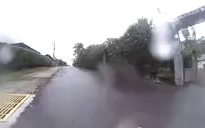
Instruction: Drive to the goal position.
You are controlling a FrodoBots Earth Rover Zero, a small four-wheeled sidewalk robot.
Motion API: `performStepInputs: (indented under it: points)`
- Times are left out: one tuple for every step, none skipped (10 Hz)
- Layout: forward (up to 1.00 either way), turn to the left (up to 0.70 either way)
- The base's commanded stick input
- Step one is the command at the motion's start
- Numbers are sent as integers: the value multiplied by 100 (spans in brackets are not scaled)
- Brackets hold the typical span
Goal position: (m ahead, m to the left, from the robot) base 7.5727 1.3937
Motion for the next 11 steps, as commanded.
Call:
performStepInputs:
  points:
    - [70,35]
    - [70,35]
    - [70,35]
    - [70,33]
    - [70,0]
    - [70,0]
    - [70,0]
    - [70,0]
    - [70,0]
    - [70,0]
    - [70,0]
